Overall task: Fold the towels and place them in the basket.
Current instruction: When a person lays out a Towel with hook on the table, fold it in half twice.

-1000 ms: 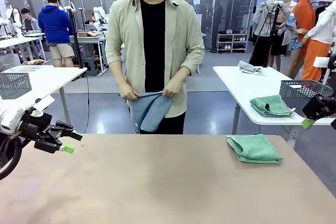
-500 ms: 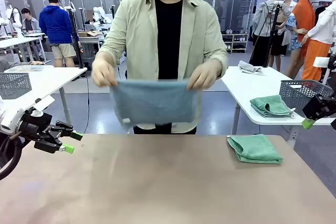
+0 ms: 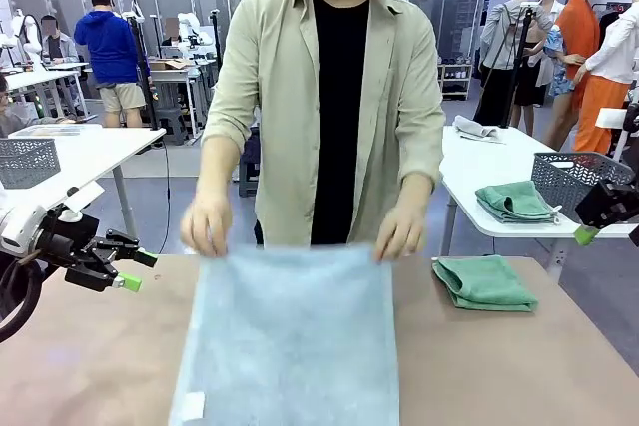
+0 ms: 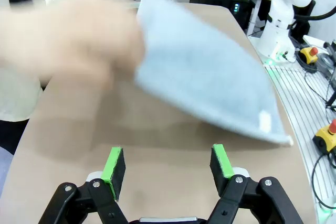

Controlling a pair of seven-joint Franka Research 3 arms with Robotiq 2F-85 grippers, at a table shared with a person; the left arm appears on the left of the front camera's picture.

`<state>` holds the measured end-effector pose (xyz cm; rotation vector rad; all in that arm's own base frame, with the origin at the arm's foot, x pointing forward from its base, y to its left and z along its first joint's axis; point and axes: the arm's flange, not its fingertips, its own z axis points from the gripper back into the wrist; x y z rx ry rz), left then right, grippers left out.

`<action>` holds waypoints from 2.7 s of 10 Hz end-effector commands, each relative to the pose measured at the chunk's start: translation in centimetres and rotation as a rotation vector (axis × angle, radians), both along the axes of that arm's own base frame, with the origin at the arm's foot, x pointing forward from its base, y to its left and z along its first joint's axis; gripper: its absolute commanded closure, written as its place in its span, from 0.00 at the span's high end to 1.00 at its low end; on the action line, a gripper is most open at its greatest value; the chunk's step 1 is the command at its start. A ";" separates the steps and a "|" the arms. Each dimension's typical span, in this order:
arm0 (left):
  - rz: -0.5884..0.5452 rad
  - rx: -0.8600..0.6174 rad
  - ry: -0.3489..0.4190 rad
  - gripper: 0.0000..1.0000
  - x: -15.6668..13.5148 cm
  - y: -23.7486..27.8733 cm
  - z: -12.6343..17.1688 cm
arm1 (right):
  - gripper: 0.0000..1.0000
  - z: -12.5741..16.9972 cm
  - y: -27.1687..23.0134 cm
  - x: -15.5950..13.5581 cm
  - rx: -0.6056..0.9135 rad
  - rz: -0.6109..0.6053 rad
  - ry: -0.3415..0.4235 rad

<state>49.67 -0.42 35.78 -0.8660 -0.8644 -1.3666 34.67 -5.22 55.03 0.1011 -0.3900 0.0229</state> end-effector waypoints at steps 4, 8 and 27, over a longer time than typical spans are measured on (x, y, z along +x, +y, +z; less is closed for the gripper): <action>-0.008 -0.001 0.010 0.83 -0.1 0.1 0.2 | 0.84 0.1 0.0 0.2 -0.004 -0.016 0.001; -0.008 -0.001 0.010 0.83 -0.1 0.1 0.2 | 0.84 0.1 0.0 0.2 -0.004 -0.016 0.001; 0.019 0.893 -0.017 0.83 -7.3 -24.3 12.3 | 0.84 -6.4 31.5 4.7 -0.422 1.338 -0.087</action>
